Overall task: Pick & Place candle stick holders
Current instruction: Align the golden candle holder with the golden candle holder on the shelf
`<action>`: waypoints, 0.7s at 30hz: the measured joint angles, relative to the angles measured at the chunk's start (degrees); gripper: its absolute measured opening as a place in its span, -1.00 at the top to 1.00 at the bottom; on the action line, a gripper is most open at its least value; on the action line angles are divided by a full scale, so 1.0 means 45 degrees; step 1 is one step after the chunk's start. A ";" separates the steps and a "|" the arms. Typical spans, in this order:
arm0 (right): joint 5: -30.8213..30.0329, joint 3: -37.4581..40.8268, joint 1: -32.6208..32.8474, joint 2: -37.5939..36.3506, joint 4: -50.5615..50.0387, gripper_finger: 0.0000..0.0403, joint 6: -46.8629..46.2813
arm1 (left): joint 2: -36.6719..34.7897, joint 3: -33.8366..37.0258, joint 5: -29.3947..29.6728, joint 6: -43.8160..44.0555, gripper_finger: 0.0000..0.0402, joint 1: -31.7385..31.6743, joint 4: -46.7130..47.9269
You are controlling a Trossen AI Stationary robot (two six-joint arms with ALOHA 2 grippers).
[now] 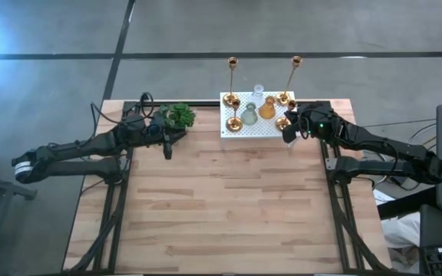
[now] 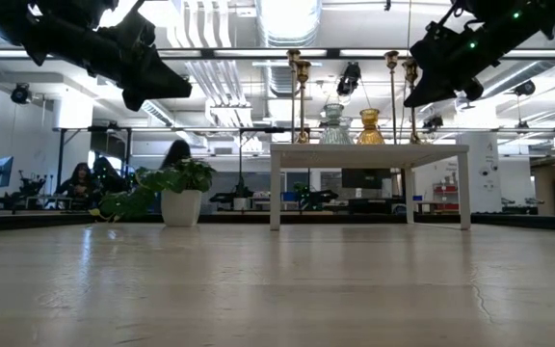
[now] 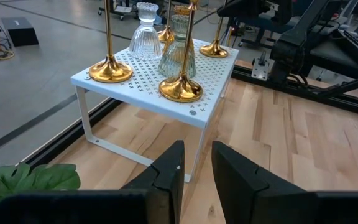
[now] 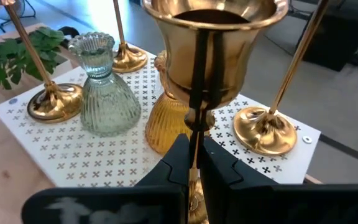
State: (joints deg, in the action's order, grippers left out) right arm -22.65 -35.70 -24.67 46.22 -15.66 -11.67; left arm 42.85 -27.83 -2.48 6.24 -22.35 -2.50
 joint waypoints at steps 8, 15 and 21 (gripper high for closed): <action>0.0097 0.0015 -0.0010 0.0000 -0.0010 0.95 -0.0027 | 0.0000 0.0000 0.0000 0.0000 0.58 0.0000 0.0000; 0.0053 0.0024 -0.0005 0.0005 0.0015 0.82 -0.0027 | 0.0000 0.0000 0.0000 0.0000 0.58 0.0000 0.0000; 0.0051 0.0068 0.0000 0.0015 0.0199 0.54 0.0096 | 0.0000 0.0000 0.0000 0.0000 0.58 -0.0005 0.0000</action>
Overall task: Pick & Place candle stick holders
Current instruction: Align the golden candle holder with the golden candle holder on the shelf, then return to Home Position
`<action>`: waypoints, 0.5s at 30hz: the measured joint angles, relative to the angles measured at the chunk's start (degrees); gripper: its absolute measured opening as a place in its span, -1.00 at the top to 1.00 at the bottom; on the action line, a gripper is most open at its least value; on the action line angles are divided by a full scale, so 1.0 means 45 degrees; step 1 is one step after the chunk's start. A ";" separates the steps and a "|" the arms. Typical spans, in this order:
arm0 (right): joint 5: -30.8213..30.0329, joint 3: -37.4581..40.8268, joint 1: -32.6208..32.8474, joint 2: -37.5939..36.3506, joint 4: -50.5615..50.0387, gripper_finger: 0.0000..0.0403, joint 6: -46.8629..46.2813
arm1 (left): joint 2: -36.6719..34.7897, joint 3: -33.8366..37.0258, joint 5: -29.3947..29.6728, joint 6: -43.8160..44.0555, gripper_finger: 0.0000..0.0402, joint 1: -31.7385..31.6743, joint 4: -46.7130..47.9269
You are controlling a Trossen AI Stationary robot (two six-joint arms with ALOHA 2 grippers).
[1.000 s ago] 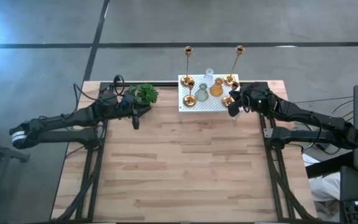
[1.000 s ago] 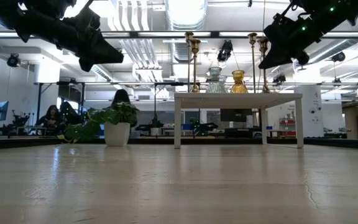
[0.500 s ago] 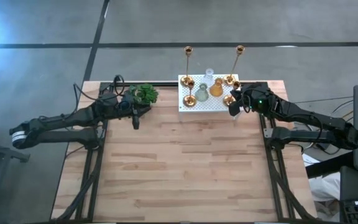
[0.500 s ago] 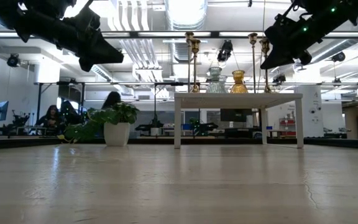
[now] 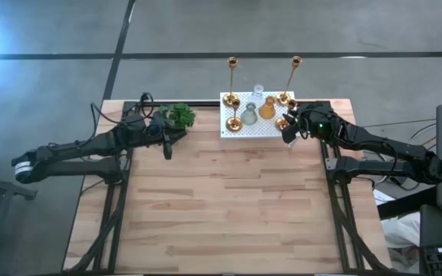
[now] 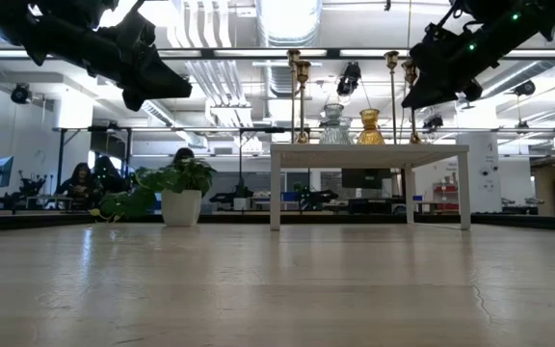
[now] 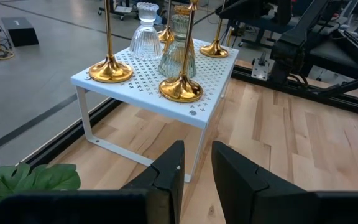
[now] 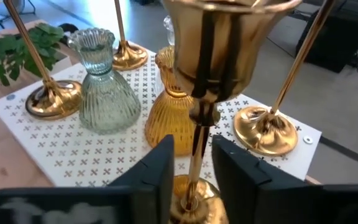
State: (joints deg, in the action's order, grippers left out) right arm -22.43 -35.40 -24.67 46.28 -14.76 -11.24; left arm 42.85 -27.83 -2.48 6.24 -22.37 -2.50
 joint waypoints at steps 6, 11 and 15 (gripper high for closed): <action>-0.0011 -0.0117 0.0000 -0.0011 -0.0004 0.21 0.0233 | 0.0000 0.0000 -0.0002 0.0000 0.58 0.0000 0.0000; -0.0110 -0.0660 0.0000 -0.0029 -0.1011 -0.05 0.0207 | 0.0000 0.0000 0.0000 0.0000 0.58 0.0000 0.0000; -0.0347 -0.1648 0.0000 -0.0151 -0.3631 -0.21 -0.0186 | 0.0000 0.0000 0.0000 0.0000 0.58 0.0000 0.0000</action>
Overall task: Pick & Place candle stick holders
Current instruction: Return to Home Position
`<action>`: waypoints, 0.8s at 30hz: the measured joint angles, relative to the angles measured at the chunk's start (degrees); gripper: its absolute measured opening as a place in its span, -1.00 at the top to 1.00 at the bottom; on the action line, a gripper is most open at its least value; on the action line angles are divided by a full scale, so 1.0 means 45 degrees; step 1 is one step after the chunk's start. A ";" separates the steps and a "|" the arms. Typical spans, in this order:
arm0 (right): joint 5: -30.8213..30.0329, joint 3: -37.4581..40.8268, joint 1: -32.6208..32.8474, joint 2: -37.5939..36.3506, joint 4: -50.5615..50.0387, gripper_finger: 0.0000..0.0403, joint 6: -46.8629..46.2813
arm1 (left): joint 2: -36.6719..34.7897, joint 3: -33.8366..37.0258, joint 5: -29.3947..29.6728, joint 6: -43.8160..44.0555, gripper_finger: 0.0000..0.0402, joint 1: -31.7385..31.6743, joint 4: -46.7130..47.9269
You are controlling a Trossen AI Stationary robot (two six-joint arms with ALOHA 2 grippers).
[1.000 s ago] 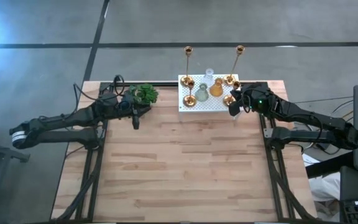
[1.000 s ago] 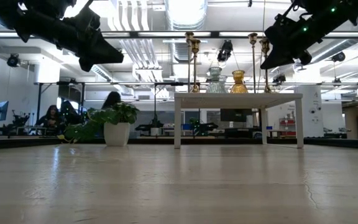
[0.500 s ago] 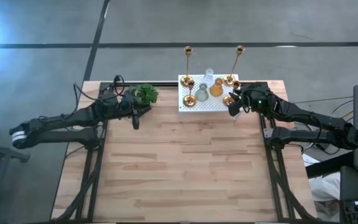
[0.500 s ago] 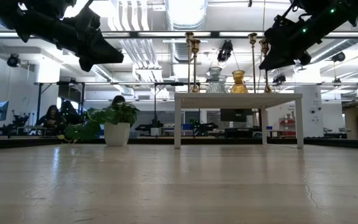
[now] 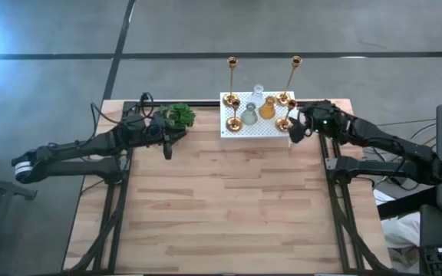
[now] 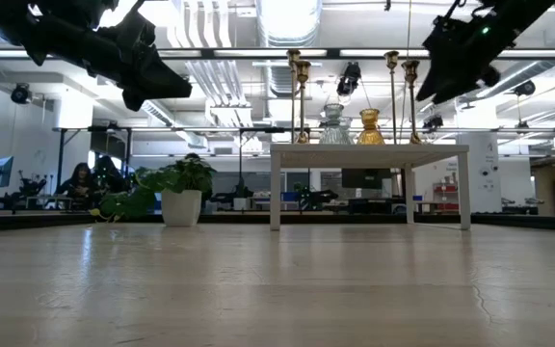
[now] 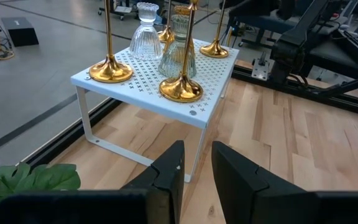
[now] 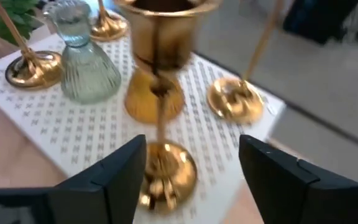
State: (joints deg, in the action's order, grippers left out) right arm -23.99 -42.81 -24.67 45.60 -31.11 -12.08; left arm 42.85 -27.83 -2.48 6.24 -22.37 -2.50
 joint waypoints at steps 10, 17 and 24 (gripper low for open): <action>0.2938 -0.2626 0.0597 -0.1557 -0.4712 -0.25 -0.3787 | 0.0000 0.0000 -0.0005 0.0000 0.58 0.0000 0.0000; 0.3246 -0.3755 0.2564 -0.2194 -0.6247 0.13 -0.5643 | 0.0000 0.0000 0.0000 0.0000 0.58 0.0010 0.0000; 0.2960 -0.3613 0.4269 -0.3383 -0.6908 0.71 -0.5813 | 0.0000 0.0000 0.0000 0.0000 0.58 0.0007 0.0000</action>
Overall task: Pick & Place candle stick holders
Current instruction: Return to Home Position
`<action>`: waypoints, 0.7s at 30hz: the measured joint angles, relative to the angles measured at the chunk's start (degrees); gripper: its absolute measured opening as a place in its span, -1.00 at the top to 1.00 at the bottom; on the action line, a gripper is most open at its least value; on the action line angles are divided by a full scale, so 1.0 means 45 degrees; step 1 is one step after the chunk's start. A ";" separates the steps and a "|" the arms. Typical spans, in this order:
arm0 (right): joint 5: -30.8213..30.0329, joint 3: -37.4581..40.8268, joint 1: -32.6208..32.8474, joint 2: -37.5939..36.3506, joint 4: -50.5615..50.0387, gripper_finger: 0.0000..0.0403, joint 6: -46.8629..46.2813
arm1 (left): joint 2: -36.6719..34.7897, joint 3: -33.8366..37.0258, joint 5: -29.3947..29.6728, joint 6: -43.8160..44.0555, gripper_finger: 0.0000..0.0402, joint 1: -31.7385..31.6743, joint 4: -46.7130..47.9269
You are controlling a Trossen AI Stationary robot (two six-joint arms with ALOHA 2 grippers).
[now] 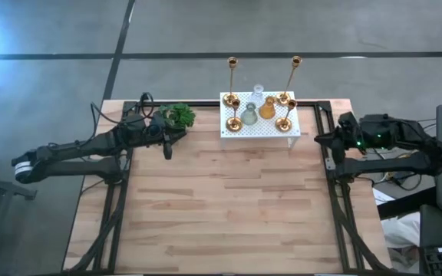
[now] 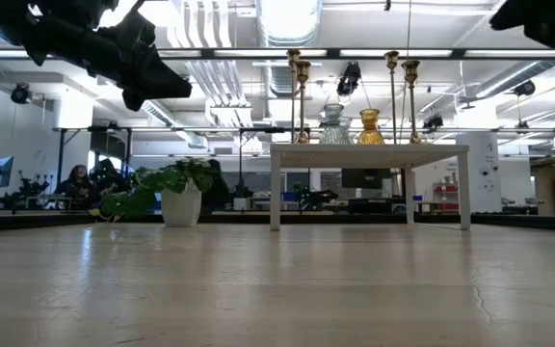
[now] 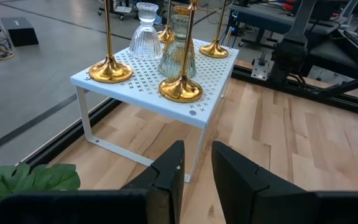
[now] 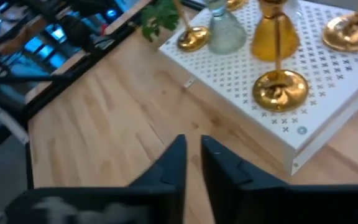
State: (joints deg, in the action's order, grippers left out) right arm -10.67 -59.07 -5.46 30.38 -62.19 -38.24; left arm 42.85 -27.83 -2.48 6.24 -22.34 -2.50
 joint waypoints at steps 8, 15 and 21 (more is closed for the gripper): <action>0.0716 0.1534 0.0459 -0.2515 0.0259 0.96 0.2364 | 0.0000 0.0000 0.0000 0.0000 0.58 -0.0002 0.0000; 0.4286 0.3684 0.0467 -0.4726 0.2732 0.96 0.4585 | 0.0000 0.0000 -0.0003 0.0000 0.58 -0.0002 0.0000; 0.5264 0.6436 0.0466 -0.6756 0.5592 0.96 0.5219 | 0.0000 0.0000 0.0000 0.0000 0.58 -0.0010 -0.0003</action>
State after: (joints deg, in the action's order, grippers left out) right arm 13.02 -30.11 -3.36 -0.02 -37.02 -14.75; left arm 42.85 -27.83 -2.48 6.24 -22.39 -2.52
